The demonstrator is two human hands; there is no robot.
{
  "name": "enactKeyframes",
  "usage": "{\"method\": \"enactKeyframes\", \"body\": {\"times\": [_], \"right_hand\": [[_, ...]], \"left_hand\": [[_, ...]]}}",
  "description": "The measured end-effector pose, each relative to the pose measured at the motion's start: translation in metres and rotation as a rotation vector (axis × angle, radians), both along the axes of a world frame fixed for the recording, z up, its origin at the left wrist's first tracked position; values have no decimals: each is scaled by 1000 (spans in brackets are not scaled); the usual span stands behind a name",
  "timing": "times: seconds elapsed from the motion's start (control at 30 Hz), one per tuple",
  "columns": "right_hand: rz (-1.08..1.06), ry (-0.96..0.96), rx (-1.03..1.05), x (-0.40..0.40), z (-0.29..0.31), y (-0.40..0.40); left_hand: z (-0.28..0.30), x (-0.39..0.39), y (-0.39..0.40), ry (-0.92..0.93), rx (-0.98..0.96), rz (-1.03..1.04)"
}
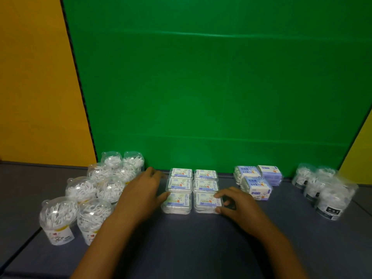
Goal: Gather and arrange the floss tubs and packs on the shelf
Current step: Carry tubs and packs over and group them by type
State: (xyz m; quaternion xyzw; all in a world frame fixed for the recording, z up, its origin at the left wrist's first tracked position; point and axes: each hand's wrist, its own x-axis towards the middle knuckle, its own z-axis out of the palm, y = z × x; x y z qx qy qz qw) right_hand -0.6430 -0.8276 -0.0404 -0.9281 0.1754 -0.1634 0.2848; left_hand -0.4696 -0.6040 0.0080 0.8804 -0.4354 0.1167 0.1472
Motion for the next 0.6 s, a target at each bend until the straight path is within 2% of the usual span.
{"method": "enactKeyframes", "body": {"times": [0.27,0.6], "right_hand": [[-84,75,-184,3,16,14],[-170,-24,-546,42,78,105]], "left_hand": [[13,-2,16,-17,-45,-29],[39,10,98,-119,-103,49]]}}
